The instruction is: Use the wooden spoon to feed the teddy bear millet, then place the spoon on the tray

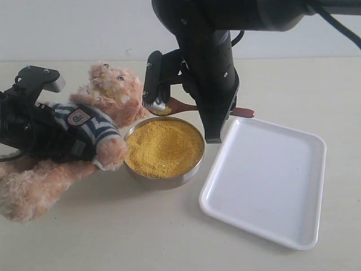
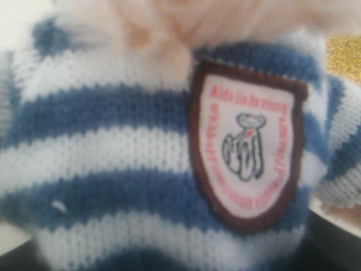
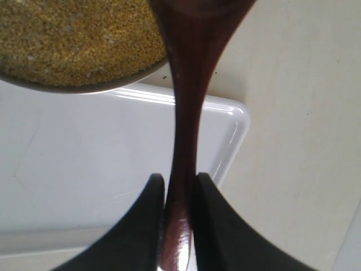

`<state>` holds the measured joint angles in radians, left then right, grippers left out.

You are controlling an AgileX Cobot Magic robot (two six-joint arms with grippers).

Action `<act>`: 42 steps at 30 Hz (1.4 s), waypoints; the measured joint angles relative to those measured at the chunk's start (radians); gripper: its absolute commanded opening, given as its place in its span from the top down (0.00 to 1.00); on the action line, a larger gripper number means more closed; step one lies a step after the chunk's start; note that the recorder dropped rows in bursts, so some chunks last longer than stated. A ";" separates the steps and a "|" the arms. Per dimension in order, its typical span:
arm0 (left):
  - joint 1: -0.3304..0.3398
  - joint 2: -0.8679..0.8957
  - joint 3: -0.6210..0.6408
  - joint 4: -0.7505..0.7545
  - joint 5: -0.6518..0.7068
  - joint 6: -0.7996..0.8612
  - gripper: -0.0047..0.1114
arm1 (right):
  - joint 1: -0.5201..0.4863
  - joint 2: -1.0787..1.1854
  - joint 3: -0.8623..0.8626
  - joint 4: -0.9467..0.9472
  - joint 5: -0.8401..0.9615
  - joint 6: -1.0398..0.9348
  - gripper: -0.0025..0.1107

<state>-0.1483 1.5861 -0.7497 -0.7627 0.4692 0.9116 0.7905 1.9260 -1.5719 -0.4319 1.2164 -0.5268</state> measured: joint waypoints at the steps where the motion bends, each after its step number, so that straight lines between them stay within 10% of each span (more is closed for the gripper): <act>1: 0.000 0.000 0.000 0.000 0.000 0.000 0.93 | 0.000 0.000 0.000 0.000 0.000 0.000 0.98; 42: -0.080 0.043 -0.057 0.175 0.019 -0.149 0.93 | 0.000 0.000 -0.051 -0.002 0.002 0.045 0.98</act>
<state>-0.2279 1.6290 -0.8071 -0.5876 0.4881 0.7629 0.7905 1.9260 -1.6226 -0.4339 1.2186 -0.4821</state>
